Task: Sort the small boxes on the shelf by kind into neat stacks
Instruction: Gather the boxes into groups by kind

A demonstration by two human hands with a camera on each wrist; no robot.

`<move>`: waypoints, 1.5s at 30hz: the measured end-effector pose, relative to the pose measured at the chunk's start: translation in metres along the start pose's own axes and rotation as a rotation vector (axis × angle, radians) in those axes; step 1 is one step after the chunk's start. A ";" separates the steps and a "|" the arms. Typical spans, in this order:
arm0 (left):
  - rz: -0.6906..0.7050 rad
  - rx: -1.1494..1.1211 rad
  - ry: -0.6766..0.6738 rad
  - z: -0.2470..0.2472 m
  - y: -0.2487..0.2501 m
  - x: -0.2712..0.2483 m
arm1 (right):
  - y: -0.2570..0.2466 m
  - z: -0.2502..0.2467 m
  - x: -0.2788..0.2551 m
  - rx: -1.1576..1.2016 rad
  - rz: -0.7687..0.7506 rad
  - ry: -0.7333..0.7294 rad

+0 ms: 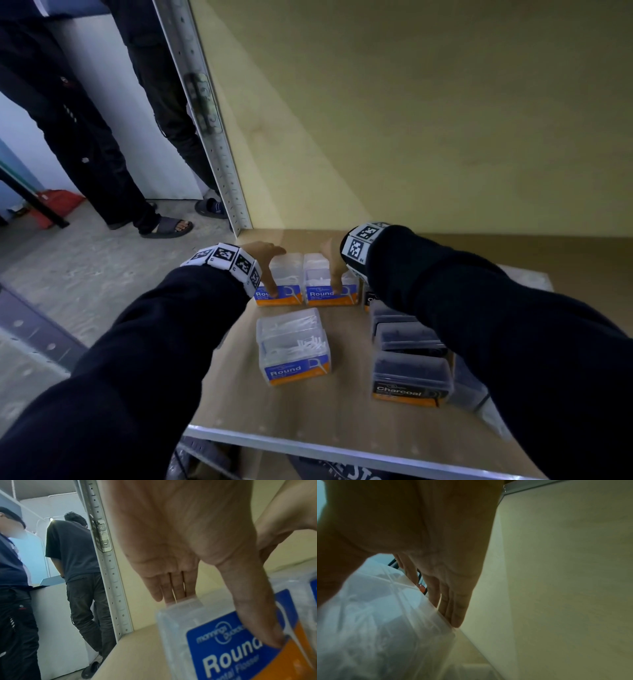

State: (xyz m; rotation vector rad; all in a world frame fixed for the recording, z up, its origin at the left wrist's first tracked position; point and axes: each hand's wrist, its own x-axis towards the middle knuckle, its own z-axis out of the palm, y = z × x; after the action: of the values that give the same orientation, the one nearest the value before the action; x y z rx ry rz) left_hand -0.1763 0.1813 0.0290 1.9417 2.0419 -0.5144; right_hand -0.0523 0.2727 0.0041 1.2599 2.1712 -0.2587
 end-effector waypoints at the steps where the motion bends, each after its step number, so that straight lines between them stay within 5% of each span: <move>1: -0.006 0.002 0.005 0.001 0.000 0.000 | -0.005 -0.004 -0.016 -0.005 -0.019 -0.019; 11: 0.028 0.025 0.033 0.004 -0.005 -0.016 | -0.019 0.003 -0.048 -0.066 -0.088 -0.015; 17: 0.022 0.052 0.012 0.009 -0.001 -0.013 | -0.016 0.015 -0.010 -0.025 -0.060 0.013; 36: 0.076 0.064 -0.003 0.018 0.002 -0.019 | -0.012 0.021 -0.011 -0.022 -0.102 -0.016; 45: 0.125 -0.025 0.029 0.016 -0.001 -0.043 | -0.029 0.018 -0.128 -0.097 -0.313 0.279</move>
State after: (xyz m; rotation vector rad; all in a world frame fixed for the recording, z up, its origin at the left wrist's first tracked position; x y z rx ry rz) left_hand -0.1757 0.1358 0.0329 2.0570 1.9186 -0.4329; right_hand -0.0225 0.1569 0.0620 0.9445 2.5876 -0.1053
